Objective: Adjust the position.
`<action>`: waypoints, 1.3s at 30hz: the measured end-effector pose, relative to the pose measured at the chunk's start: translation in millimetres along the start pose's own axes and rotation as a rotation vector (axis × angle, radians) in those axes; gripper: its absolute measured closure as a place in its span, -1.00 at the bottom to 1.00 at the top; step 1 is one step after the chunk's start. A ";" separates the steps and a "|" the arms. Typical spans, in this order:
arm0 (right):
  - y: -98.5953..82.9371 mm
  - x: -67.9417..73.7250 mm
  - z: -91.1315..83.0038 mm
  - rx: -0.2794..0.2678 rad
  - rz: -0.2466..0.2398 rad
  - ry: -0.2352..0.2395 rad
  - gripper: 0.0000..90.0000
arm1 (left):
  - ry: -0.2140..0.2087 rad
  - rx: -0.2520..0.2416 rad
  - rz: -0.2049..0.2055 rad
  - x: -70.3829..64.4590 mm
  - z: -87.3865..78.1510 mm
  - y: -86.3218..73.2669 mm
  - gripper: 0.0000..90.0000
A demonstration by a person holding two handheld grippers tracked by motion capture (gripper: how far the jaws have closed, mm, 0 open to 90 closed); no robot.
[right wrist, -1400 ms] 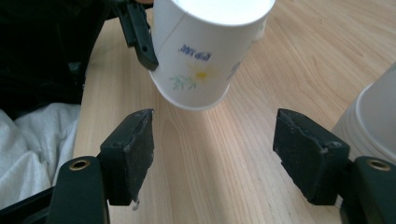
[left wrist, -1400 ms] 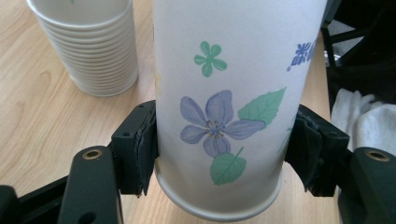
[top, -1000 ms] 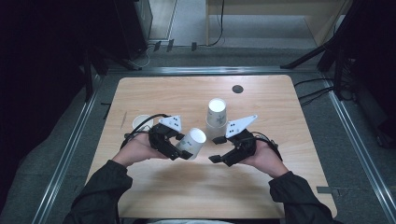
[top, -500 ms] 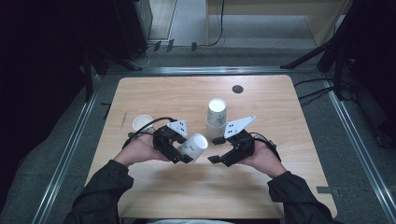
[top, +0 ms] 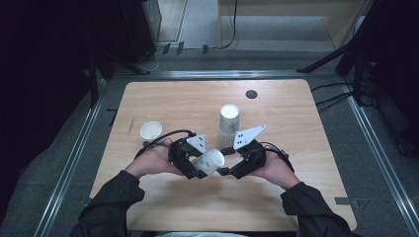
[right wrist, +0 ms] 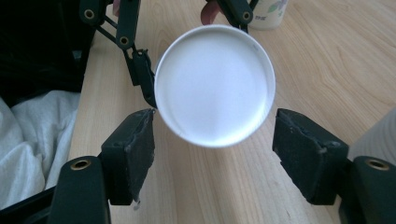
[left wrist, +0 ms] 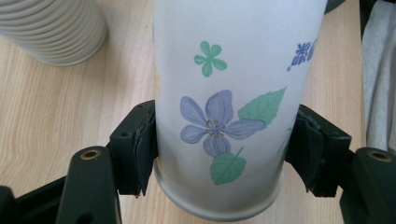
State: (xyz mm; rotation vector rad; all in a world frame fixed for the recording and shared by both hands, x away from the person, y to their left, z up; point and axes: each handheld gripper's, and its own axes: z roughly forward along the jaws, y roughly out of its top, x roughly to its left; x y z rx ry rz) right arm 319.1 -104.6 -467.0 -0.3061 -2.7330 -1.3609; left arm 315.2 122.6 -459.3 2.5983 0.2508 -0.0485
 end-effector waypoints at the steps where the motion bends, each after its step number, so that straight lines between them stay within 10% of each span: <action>1: 0.3 0.4 1.1 0.002 -0.001 0.002 -0.33 | 0.000 0.007 0.012 -1.3 1.4 0.6 -0.30; 21: 7.7 7.9 14.2 0.037 -0.042 0.040 -0.22 | -0.042 0.012 0.032 -5.7 7.0 3.1 -0.40; 39: 13.2 4.4 -5.9 -0.032 -0.050 0.054 -0.22 | -0.028 -0.138 -0.049 -4.3 -9.8 -9.6 -0.72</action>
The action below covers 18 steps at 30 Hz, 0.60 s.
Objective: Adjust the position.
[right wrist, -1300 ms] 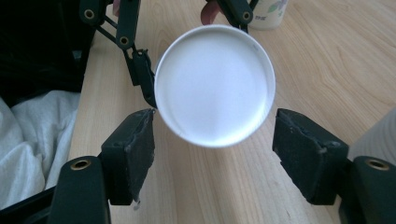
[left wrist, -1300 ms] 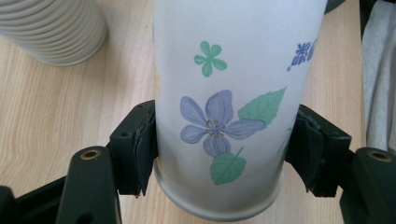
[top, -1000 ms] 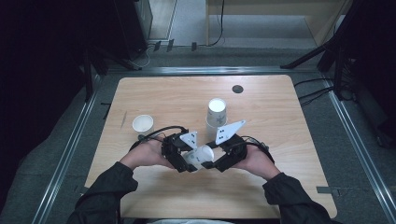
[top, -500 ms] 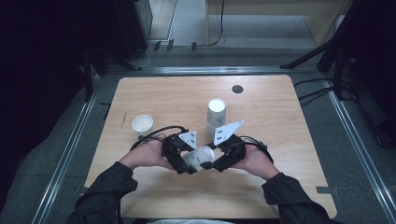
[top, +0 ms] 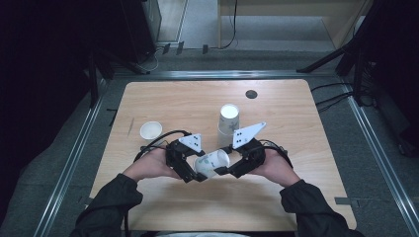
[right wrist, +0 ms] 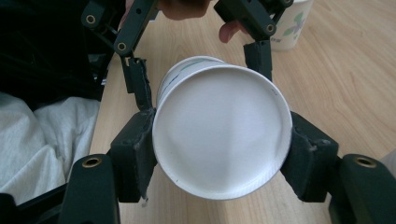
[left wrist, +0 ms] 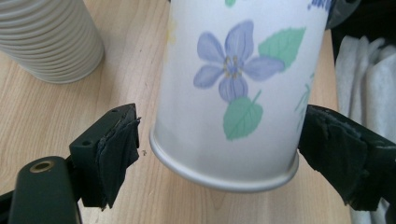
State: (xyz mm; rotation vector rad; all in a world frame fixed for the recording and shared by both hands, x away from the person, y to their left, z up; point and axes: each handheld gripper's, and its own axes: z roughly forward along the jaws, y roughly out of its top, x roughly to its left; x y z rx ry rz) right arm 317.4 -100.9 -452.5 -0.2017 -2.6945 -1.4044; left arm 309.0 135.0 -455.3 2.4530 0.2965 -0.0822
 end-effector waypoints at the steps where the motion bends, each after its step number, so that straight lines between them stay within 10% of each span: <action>1: 0.8 -0.3 -1.2 -0.005 -0.001 0.001 -0.22 | 0.001 -0.009 -0.001 0.3 -1.4 -1.1 -0.72; 18: 10.5 -6.0 -11.8 -0.097 0.024 0.065 -0.22 | -0.007 -0.201 -0.071 -9.8 -8.0 -13.1 -0.70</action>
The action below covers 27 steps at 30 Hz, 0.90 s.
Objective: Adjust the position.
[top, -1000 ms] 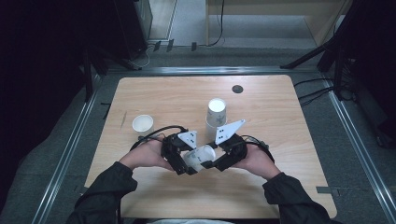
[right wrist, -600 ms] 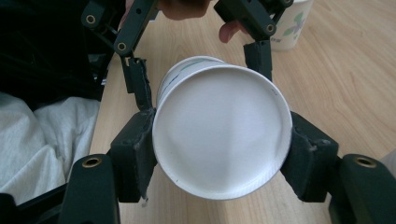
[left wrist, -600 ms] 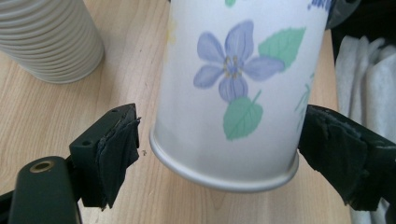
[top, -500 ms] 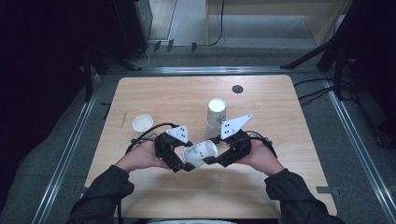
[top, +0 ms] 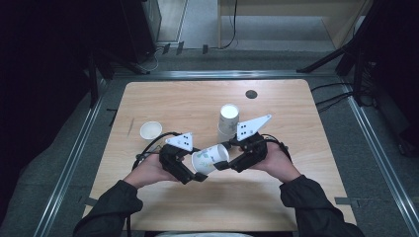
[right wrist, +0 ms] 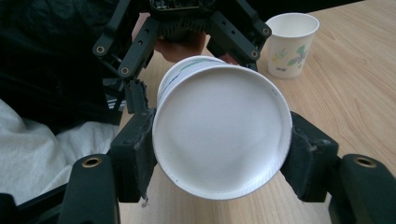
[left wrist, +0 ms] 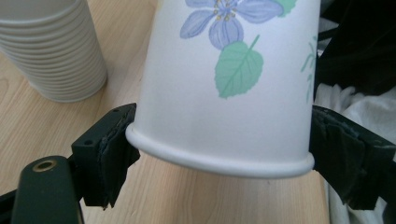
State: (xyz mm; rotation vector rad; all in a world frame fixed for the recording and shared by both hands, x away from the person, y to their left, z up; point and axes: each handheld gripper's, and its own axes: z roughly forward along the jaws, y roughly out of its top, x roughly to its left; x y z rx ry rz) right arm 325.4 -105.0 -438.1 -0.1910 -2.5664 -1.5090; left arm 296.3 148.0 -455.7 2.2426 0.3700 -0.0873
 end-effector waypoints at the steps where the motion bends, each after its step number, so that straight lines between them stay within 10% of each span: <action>1: 0.1 0.2 -0.2 -0.004 0.003 0.005 -0.22 | -0.004 -0.013 -0.003 -0.1 -0.2 0.1 -0.70; 11: 0.0 -0.4 -7.4 -0.054 0.030 0.030 -0.22 | -0.037 -0.132 -0.019 3.2 -5.8 -0.3 -0.59; 27: -6.9 4.7 -5.3 -0.023 0.013 -0.041 -0.46 | -0.022 -0.105 -0.011 10.8 -14.4 1.9 -0.35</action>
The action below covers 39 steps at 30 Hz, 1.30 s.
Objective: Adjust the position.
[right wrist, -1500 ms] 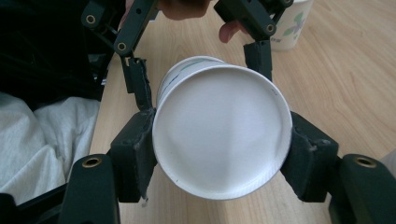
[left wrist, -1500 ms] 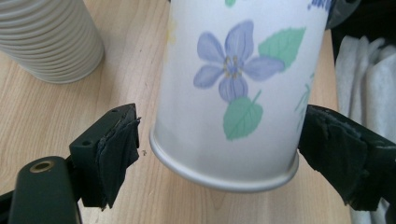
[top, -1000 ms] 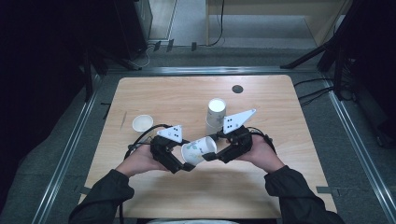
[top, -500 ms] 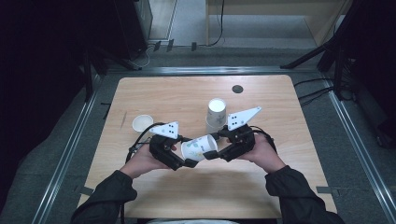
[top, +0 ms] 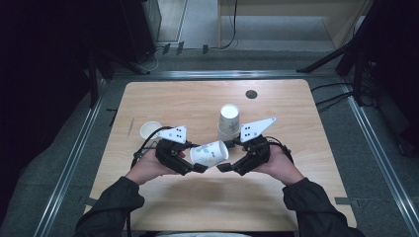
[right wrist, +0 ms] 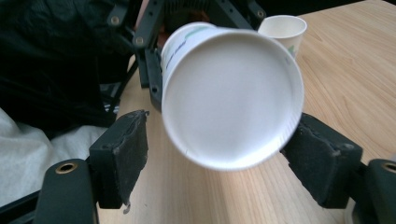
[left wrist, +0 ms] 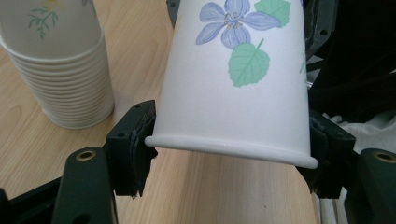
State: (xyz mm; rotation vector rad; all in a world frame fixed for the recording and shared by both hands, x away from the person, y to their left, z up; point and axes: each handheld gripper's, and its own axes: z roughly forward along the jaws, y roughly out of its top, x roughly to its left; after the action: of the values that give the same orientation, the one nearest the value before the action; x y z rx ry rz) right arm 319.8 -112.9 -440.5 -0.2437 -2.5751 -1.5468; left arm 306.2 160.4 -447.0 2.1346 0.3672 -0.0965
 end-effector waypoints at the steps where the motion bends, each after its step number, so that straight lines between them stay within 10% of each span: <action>1: -0.8 -0.3 -0.5 0.003 -0.004 -0.004 -0.46 | 0.002 0.012 0.003 0.5 -0.7 0.9 -0.35; 39: -20.9 -4.8 5.4 0.126 -0.017 -0.092 -0.36 | 0.049 0.356 0.023 12.8 10.0 8.7 -0.37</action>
State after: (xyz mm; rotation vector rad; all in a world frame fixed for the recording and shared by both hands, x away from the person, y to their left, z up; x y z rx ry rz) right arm 320.2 -118.1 -462.0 -0.2872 -2.7396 -1.4028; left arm 321.7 150.6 -448.3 2.4958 0.3758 -0.1025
